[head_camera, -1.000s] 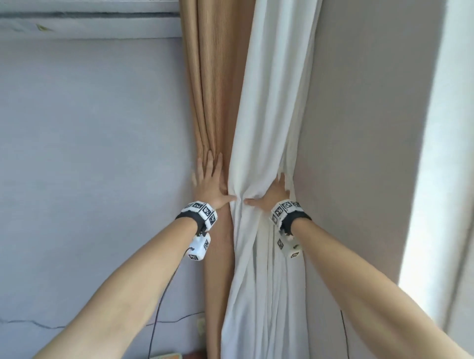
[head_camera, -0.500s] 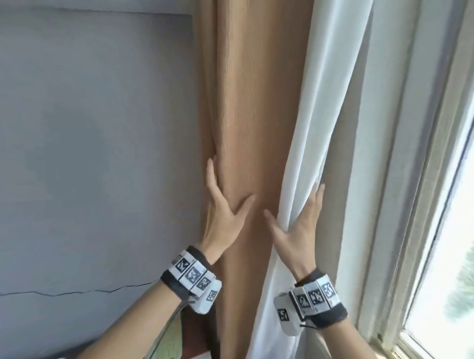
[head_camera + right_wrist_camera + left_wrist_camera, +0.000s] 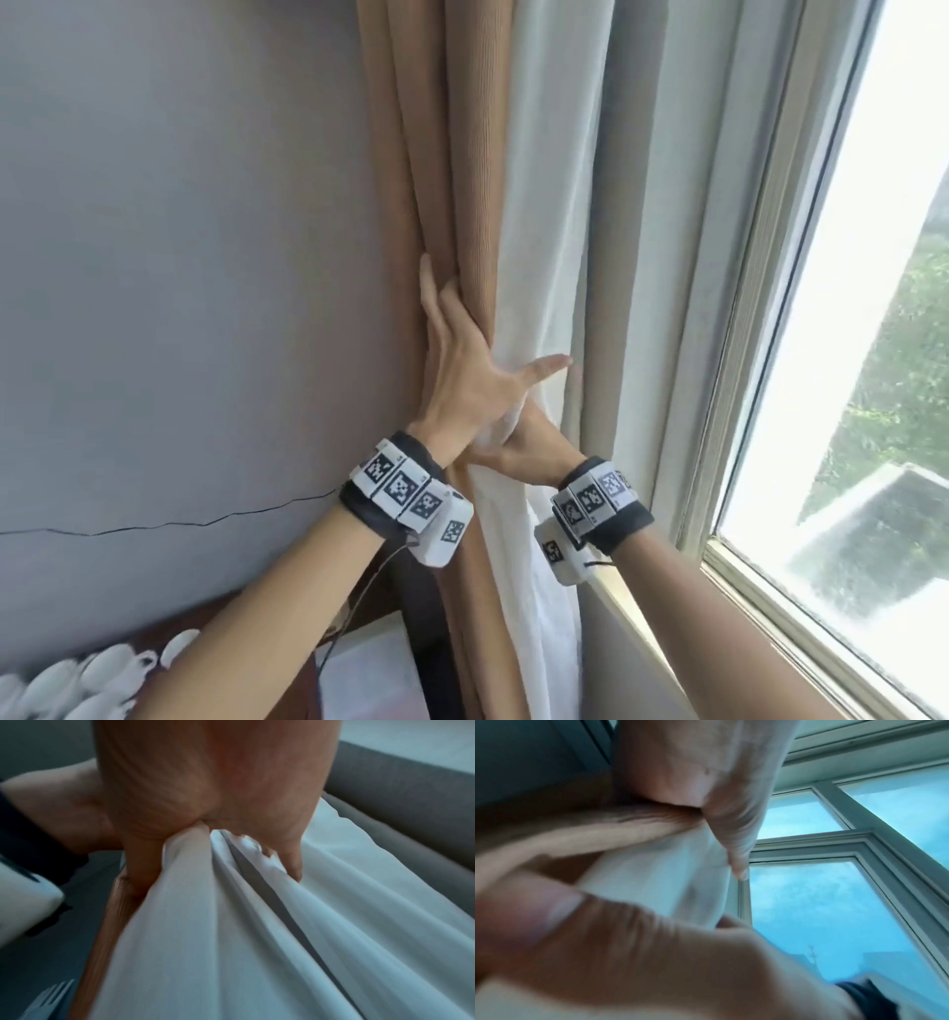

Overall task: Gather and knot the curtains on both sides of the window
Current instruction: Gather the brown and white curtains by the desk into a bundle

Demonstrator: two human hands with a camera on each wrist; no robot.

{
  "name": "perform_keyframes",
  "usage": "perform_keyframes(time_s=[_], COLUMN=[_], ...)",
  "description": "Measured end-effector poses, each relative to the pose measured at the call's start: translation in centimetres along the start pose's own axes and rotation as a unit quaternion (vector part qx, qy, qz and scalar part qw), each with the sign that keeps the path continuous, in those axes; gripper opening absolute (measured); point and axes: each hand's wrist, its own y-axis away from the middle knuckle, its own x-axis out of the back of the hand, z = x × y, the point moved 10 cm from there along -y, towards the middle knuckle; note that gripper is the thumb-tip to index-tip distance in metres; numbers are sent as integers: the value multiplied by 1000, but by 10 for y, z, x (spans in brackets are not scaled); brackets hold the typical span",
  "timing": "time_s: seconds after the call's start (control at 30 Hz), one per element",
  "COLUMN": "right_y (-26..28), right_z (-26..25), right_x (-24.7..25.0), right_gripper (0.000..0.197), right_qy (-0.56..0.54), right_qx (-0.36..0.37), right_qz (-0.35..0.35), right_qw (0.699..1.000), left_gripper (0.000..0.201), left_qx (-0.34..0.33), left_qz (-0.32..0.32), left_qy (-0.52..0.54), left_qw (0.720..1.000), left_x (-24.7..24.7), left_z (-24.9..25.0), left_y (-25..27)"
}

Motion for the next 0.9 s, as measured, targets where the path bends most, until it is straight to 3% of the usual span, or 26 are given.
perform_keyframes(time_s=[0.07,0.2,0.23,0.3,0.37,0.4,0.5,0.57,0.63,0.67,0.73,0.8,0.87,0.9], right_y=[4,22,26,31,35,35,25,16,10,9,5,-2,-10,-13], right_z=[-6,-6,-2,9,31,44,67,68,65,64,62,55,42,34], right_x=[-5,8,21,60,99,113,142,155,154,150,134,112,92,85], right_gripper=[103,88,81,73,89,103,142,153,153,152,151,146,132,120], right_qy=[-16,-78,-95,-68,-35,-29,-47,-78,-77,-72,-84,-166,-206,-201], right_qx=[-9,-6,-6,8,-22,-56,-131,-166,-190,-188,-155,-107,-70,-53], right_qz=[-29,-67,-42,76,199,235,274,287,282,274,244,178,99,72], right_qw=[999,995,995,995,979,970,951,940,937,940,954,964,971,975], left_gripper=[129,108,103,75,44,40,57,60,59,75,125,160,162,145], left_qx=[23,77,101,137,172,183,205,201,173,157,144,175,207,212], left_qz=[29,72,68,55,39,32,3,-7,1,4,10,27,18,-6], left_qy=[8,20,18,-4,-32,-37,-24,1,-7,-43,-98,-52,32,68], left_qw=[999,994,992,989,984,982,979,980,985,987,985,983,978,975], left_x=[12,35,37,36,31,28,14,8,6,6,4,1,-9,-17], left_z=[-5,-30,-38,-48,-49,-48,-50,-45,-36,-31,-25,-37,-49,-48], left_y=[-8,-23,-25,-28,-28,-26,-19,-14,-10,-10,-10,-16,-24,-27])
